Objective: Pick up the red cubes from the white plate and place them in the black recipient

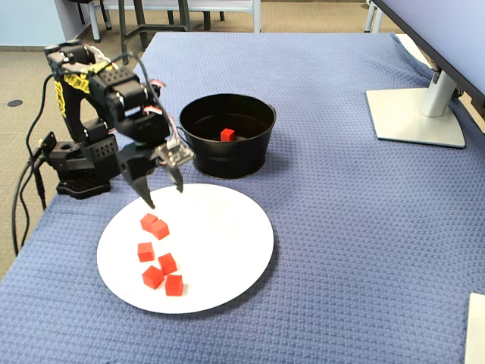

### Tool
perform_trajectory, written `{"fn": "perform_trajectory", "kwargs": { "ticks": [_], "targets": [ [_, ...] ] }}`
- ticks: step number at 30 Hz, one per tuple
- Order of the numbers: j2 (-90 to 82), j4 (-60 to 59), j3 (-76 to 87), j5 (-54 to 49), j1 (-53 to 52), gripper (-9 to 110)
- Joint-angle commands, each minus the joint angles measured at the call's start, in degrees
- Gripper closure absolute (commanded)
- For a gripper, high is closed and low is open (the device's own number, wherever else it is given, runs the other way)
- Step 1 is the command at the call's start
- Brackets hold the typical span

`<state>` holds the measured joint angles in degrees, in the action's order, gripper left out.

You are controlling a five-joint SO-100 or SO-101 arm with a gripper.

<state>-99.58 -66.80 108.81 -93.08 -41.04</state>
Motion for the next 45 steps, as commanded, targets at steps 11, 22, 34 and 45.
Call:
{"fn": "perform_trajectory", "kwargs": {
  "ticks": [11, 22, 34, 45],
  "targets": [
    [3.96, 15.38, 7.73, 0.7, -4.13, 79],
    [7.12, 18.9, 9.49, 0.97, -4.22, 82],
    [5.63, 23.12, 9.93, 10.9, -1.67, 101],
    [-15.73, -4.31, -9.84, 61.96, 12.48, 102]
  ]
}}
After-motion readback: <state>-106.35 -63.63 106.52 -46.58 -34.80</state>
